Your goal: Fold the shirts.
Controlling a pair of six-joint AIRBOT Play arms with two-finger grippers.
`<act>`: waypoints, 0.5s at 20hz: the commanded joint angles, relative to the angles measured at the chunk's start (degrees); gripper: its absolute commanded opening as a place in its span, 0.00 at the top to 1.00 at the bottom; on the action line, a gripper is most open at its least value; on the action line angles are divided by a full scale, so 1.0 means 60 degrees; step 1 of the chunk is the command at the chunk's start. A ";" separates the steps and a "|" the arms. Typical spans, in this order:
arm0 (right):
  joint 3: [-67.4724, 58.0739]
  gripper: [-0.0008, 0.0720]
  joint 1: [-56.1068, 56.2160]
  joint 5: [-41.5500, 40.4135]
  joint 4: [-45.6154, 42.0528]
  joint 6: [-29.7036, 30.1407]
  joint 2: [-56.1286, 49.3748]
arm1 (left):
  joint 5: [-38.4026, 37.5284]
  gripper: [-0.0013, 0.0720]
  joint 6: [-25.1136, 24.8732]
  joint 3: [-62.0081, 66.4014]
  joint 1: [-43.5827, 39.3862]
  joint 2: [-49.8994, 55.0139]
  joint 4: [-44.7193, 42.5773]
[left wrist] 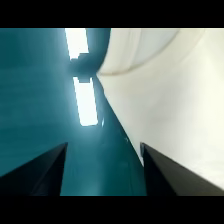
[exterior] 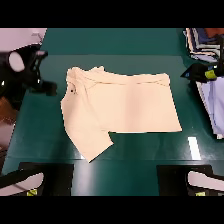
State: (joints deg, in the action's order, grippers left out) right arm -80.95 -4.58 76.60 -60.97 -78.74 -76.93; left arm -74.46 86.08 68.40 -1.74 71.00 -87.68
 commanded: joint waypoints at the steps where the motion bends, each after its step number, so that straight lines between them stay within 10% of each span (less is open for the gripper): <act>1: 0.1468 0.32 -0.0047 -0.0084 0.0390 0.0040 0.1290 | 0.0222 0.23 0.0670 -0.2954 0.0160 -0.1559 0.0721; 10: 0.2215 0.32 -0.0044 -0.0368 0.1257 0.0058 0.2240 | 0.2419 0.23 0.0827 -0.5799 0.0157 -0.2259 0.3701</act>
State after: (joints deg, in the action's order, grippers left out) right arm -68.45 -4.86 74.04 -54.39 -78.39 -64.47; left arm -64.20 90.80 37.45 -0.86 58.13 -71.42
